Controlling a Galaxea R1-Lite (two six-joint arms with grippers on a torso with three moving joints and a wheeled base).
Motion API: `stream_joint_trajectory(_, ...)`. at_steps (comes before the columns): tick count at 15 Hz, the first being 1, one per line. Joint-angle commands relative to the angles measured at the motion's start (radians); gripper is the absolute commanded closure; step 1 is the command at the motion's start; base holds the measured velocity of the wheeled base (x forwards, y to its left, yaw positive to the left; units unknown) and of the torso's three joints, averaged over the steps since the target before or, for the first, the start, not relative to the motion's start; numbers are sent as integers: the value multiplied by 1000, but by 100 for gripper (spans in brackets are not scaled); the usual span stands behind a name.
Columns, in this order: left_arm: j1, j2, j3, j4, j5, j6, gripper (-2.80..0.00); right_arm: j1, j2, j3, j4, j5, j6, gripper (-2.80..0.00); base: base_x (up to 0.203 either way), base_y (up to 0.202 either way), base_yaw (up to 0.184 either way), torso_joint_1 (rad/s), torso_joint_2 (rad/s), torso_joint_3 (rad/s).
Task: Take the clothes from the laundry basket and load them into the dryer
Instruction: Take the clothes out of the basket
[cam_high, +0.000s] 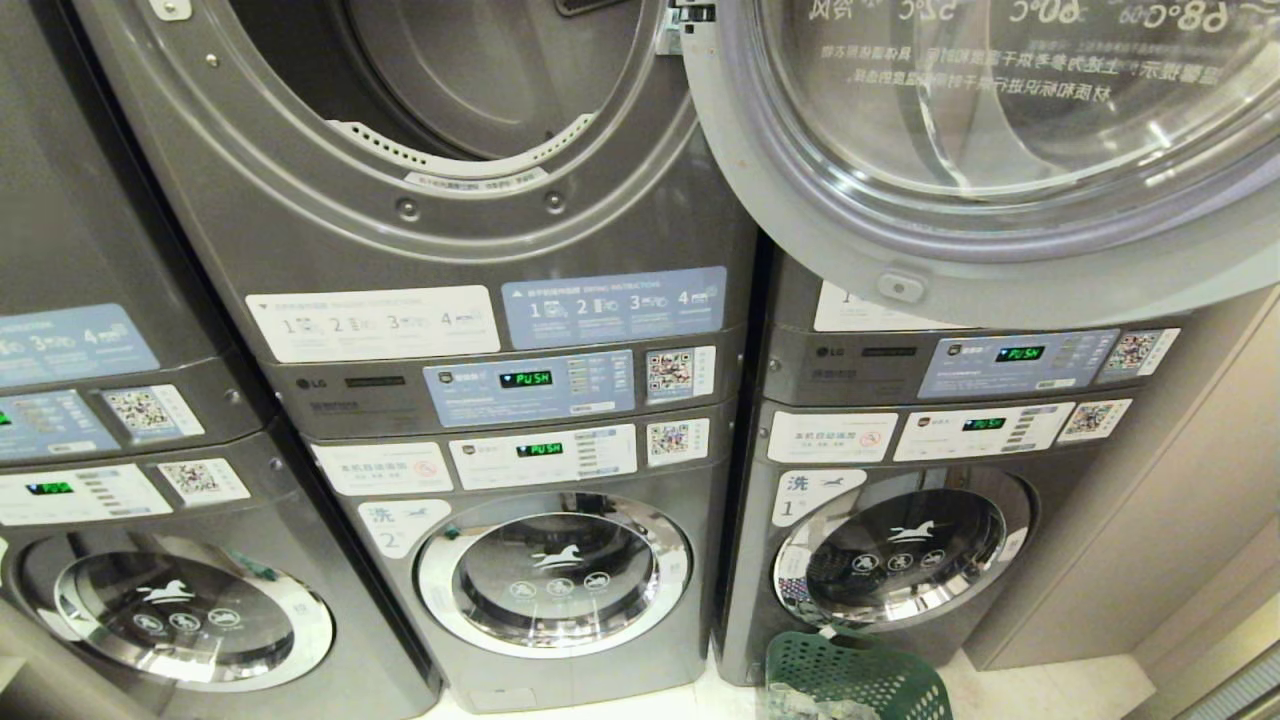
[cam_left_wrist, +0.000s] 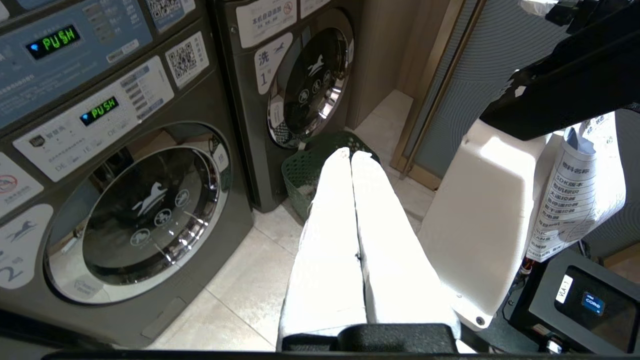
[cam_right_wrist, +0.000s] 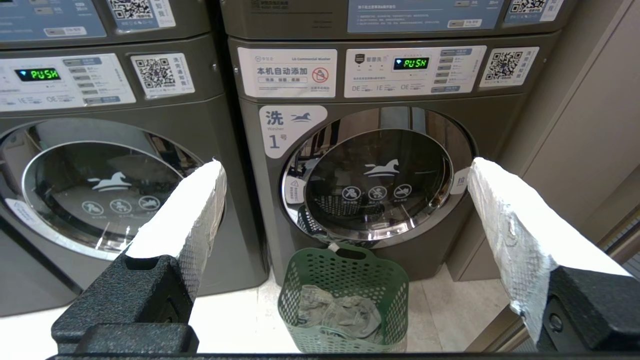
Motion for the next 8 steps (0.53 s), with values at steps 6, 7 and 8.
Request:
stream_joint_trajectory(6, 2, 150, 15, -51, 50, -138, 0, 0, 0, 0, 0, 0, 0, -280, 0, 0, 0, 0, 0, 0)
stream_joint_trajectory(7, 2, 169, 18, -104, 71, -154, 0, 0, 0, 0, 0, 0, 0, -280, 0, 0, 0, 0, 0, 0)
stream_joint_trajectory(8, 1, 183, 22, -126, 97, -169, 0, 0, 0, 0, 0, 0, 0, -280, 0, 0, 0, 0, 0, 0)
